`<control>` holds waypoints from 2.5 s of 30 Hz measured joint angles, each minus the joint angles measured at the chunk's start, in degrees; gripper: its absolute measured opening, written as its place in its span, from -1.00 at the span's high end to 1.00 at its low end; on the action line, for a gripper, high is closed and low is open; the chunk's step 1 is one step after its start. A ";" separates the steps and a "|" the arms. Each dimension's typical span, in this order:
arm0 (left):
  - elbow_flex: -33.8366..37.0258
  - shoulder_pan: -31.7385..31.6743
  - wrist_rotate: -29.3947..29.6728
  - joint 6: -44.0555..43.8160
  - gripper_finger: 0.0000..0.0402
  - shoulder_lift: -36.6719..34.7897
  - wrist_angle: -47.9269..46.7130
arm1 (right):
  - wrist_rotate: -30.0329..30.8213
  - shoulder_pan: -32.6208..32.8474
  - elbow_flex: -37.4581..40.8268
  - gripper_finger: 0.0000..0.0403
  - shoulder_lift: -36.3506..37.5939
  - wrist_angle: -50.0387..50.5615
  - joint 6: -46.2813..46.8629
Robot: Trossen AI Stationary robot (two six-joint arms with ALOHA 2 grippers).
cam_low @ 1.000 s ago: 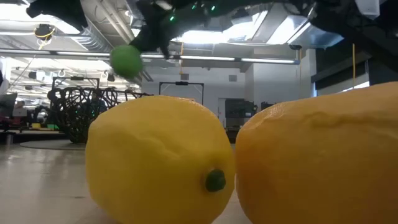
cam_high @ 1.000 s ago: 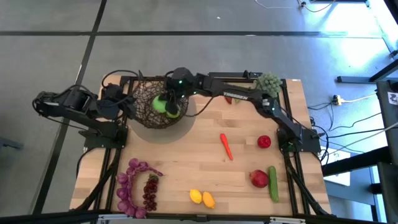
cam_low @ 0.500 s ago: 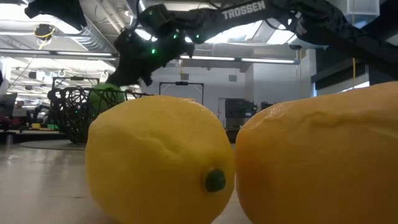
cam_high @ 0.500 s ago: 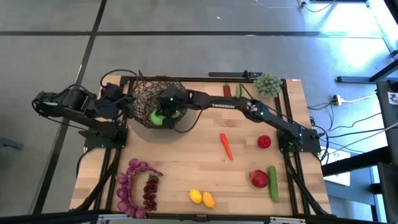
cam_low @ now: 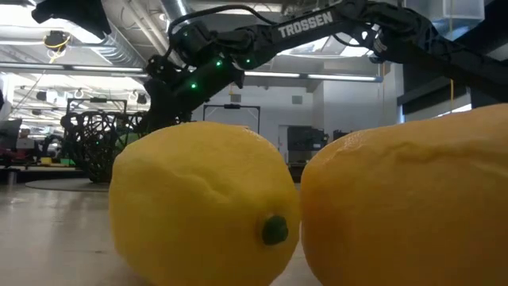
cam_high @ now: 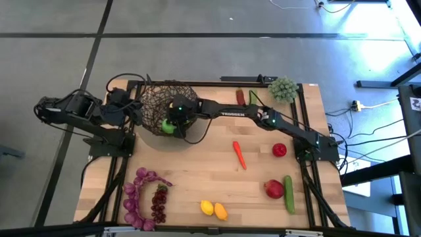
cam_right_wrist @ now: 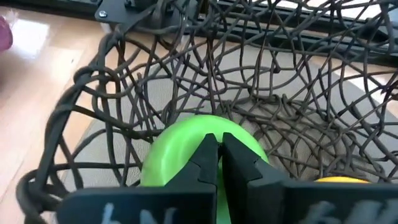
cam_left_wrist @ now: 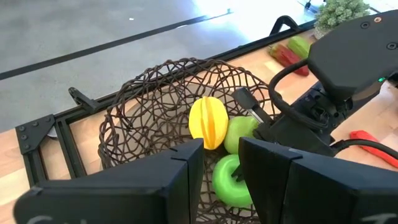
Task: Build produce basket
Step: Put the green apple into the black wire basket, then put the red apple into the black wire basket
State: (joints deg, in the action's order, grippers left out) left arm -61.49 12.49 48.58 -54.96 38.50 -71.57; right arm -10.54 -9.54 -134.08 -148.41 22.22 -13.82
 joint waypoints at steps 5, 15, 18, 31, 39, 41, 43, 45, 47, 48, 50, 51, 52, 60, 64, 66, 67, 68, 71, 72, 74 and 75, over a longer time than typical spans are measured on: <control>0.00 0.00 0.00 -0.01 0.54 -0.02 0.02 | 0.06 -0.04 0.00 0.97 -0.40 0.20 -0.20; 0.00 0.00 0.00 0.00 0.54 -0.02 0.02 | -0.03 0.00 0.00 0.64 -0.40 0.29 -0.26; 0.00 0.00 0.00 0.00 0.54 -0.02 0.02 | 0.06 0.00 0.00 0.56 -0.40 0.01 -0.25; 0.00 0.00 -0.02 0.00 0.54 0.00 0.01 | 0.41 0.00 0.00 0.52 1.78 0.52 -0.01; 0.00 0.00 -2.75 0.10 0.54 0.00 0.00 | 0.43 0.02 -0.02 0.52 6.70 5.29 -0.09; 0.00 0.00 -4.36 0.98 0.54 0.00 0.00 | 0.43 0.02 -0.02 0.52 8.43 6.95 -0.08; 0.00 0.00 -6.60 1.47 0.54 -0.01 -0.01 | 0.45 0.02 -0.03 0.52 10.13 8.08 0.02; 0.00 0.00 -8.56 1.63 0.54 0.00 -0.01 | 0.63 0.02 -0.04 0.52 12.14 9.43 0.59; 0.00 0.00 -9.34 2.84 0.54 -0.02 -0.02 | 1.91 0.04 -0.07 0.52 13.95 10.15 1.34; 0.00 0.00 -9.48 3.25 0.54 0.02 0.00 | 3.13 0.06 -0.07 0.52 14.77 11.41 1.34; 0.00 0.00 -9.56 3.90 0.54 0.21 0.02 | 6.02 0.07 -0.09 0.52 16.62 13.71 1.33; 0.00 0.01 -9.64 4.14 0.54 0.24 0.00 | 7.51 0.07 -0.09 0.52 17.55 14.91 1.33; 0.02 0.00 -9.76 4.27 0.54 0.24 0.00 | 8.80 0.04 -0.09 0.52 18.49 16.03 1.33; 0.02 0.00 -9.93 4.45 0.54 0.22 0.04 | 16.41 0.62 -0.09 0.52 26.23 28.79 3.75; 0.02 0.00 -9.94 4.53 0.54 0.22 0.07 | 16.98 1.65 -0.09 0.52 29.94 37.31 6.44; 0.02 0.00 -9.92 4.55 0.54 0.22 0.13 | 17.01 2.41 -0.09 0.52 31.37 42.16 7.27; 0.02 0.00 -9.92 4.55 0.54 0.22 0.13 | 17.06 2.90 -0.09 0.52 31.78 44.56 7.45; 0.02 0.00 -9.92 4.55 0.54 0.22 0.14 | 17.04 3.38 -0.09 0.52 32.29 47.09 7.56; 0.02 0.00 -9.92 4.53 0.54 0.22 0.20 | 16.99 4.82 -0.09 0.52 33.30 54.48 7.21; 0.02 0.00 -9.92 4.53 0.54 0.22 0.24 | 16.98 5.27 -0.09 0.52 33.59 57.05 6.90; 0.02 0.00 -10.02 4.53 0.54 0.22 0.42 | 16.86 5.98 -0.09 0.52 34.18 62.14 6.06; 0.02 0.00 -10.19 4.51 0.54 0.22 0.50 | 16.34 6.27 -0.09 0.52 34.39 64.24 6.02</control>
State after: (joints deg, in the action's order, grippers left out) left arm -61.47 12.49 38.38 -50.45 38.72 -71.07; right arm 5.81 -3.27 -134.17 -114.03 86.45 -7.80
